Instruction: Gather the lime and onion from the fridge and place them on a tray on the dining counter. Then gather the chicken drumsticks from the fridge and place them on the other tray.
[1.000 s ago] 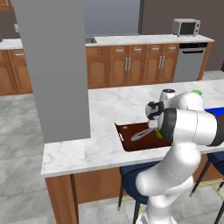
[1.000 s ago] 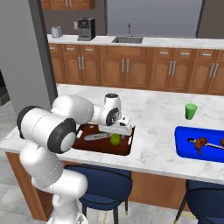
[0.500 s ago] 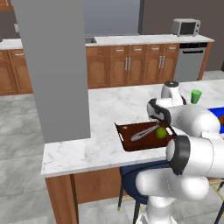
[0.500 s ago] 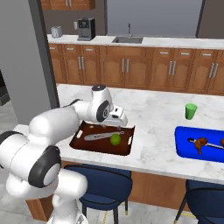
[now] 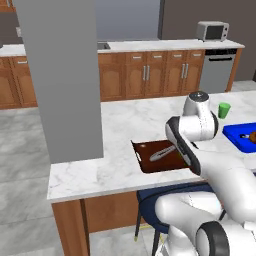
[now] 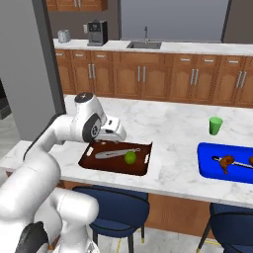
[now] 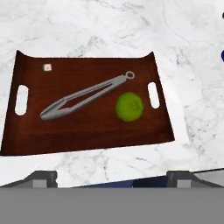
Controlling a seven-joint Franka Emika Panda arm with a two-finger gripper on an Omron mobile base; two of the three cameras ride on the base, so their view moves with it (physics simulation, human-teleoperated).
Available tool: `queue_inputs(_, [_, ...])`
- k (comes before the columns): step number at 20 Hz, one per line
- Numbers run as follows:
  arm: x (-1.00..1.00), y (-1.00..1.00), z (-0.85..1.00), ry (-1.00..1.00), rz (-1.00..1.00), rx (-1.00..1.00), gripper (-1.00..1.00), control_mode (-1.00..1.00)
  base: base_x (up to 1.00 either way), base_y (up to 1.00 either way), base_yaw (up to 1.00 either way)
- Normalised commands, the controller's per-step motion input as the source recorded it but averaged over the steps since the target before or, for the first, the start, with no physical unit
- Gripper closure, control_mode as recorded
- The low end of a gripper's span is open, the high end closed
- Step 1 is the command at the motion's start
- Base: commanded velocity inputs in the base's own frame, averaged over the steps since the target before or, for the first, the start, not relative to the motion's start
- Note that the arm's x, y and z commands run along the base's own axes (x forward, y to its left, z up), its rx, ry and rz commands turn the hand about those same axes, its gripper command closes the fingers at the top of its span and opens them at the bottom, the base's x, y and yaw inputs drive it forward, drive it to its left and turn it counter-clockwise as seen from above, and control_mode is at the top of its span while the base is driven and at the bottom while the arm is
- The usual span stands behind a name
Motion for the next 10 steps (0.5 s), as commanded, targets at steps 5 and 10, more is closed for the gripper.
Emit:
queue_inputs(5, [-0.77,0.5,0.57,-0.08,0.06,0.0,-1.0,-1.0,0.0,0.0,0.0])
queue_inputs(10, [-0.86,0.47,0.52,-0.11,0.06,0.0,-1.0,-1.0,0.0,0.0,0.0])
